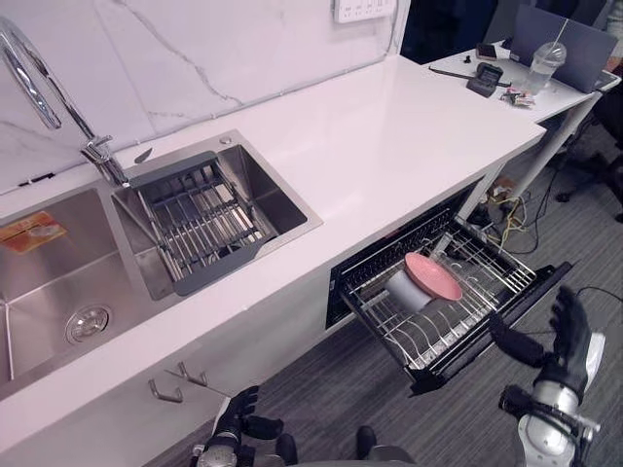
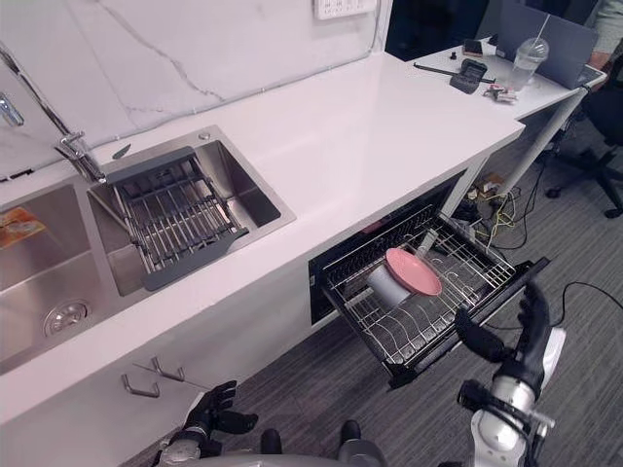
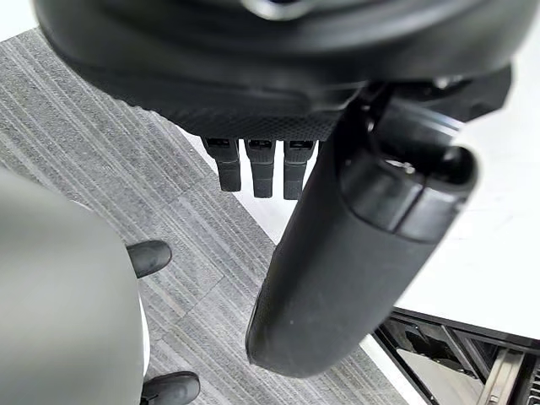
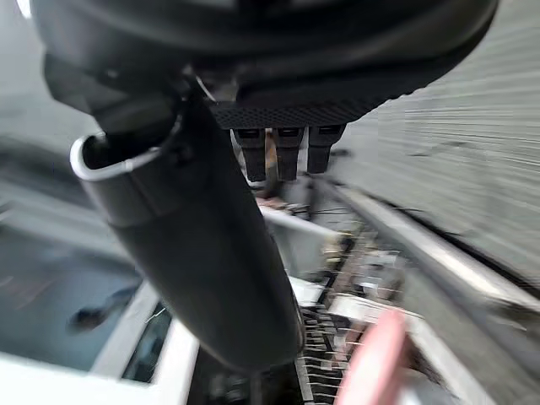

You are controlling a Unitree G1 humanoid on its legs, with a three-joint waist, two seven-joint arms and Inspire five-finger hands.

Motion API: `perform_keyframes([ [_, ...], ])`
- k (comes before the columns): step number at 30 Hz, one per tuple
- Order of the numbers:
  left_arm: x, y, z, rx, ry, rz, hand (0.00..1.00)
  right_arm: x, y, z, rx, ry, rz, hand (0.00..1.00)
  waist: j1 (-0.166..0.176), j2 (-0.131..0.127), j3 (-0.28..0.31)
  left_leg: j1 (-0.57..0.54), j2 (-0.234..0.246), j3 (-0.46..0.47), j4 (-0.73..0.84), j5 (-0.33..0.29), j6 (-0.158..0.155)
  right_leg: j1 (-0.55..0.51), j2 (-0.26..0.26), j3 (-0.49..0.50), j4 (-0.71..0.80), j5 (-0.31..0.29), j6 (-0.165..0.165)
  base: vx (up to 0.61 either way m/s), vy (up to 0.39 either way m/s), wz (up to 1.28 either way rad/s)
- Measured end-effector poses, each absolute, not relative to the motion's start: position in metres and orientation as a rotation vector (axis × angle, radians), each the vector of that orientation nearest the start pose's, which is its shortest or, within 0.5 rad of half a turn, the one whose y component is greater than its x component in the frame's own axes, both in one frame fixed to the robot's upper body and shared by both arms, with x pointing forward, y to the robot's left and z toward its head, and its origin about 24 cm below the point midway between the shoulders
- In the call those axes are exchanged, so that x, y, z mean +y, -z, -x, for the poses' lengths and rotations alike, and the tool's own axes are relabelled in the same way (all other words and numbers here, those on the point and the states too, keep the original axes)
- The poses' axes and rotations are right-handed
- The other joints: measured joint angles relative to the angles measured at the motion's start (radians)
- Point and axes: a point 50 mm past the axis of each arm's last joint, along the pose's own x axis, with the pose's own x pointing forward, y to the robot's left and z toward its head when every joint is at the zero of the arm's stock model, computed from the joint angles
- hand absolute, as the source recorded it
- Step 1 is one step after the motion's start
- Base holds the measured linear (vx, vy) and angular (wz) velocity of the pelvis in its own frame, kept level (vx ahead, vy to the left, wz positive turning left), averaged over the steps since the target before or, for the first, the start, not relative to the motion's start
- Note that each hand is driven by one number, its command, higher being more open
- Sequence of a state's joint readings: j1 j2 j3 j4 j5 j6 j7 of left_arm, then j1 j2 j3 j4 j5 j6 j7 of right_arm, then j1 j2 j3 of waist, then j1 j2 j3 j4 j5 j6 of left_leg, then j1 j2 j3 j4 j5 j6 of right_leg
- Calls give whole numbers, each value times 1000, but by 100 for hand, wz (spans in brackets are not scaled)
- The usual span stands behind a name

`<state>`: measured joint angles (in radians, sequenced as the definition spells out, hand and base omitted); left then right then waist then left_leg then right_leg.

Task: Walk over to the sink, pick up the cup, carry it to the dishwasher, place the cup inside the dishwasher, then close the dishwasher door

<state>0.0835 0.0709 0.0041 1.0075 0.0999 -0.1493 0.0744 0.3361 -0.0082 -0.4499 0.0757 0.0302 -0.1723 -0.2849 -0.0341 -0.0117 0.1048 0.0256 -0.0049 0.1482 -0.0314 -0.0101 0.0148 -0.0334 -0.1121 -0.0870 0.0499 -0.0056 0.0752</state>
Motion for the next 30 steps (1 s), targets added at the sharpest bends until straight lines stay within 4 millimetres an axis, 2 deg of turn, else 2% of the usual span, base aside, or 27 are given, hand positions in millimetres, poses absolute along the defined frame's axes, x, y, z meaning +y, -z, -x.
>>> perform_keyframes([
  [4,182,151,-114,936,-81,-161,90,-281,45,-113,300,905,-144,90,6,3,-2,4,4,14,8,-13,-1,2,1,2,10,-8,-1,2,4,-3],
  [7,183,151,-113,939,-113,-119,90,-278,64,-102,332,965,-347,90,20,4,-2,6,9,35,43,-46,-2,-1,1,15,45,-32,-1,7,7,-14],
  [9,183,151,-113,941,-128,-96,90,-277,71,-99,342,988,-415,90,22,6,-1,4,13,49,60,-64,2,-8,0,22,66,-47,-1,23,10,-12],
  [13,185,150,-117,929,-144,-78,90,-275,82,-102,308,1049,-605,90,30,6,23,-15,20,77,101,-94,3,-31,-5,29,104,-70,2,34,11,-6],
  [17,184,147,-127,904,-146,-65,90,-274,90,-116,258,1088,-794,90,53,9,54,-52,25,110,150,-121,-6,-56,-19,27,132,-89,11,43,31,5],
  [22,181,144,-136,880,-125,-70,90,-269,86,-141,193,1038,-886,90,74,10,79,-62,23,166,174,-124,-5,-56,-38,13,141,-106,22,54,50,13],
  [30,177,142,-142,856,-59,-105,90,-270,85,-153,213,957,-852,90,75,13,101,-61,6,149,165,-114,4,-56,-47,5,136,-106,22,30,35,1],
])
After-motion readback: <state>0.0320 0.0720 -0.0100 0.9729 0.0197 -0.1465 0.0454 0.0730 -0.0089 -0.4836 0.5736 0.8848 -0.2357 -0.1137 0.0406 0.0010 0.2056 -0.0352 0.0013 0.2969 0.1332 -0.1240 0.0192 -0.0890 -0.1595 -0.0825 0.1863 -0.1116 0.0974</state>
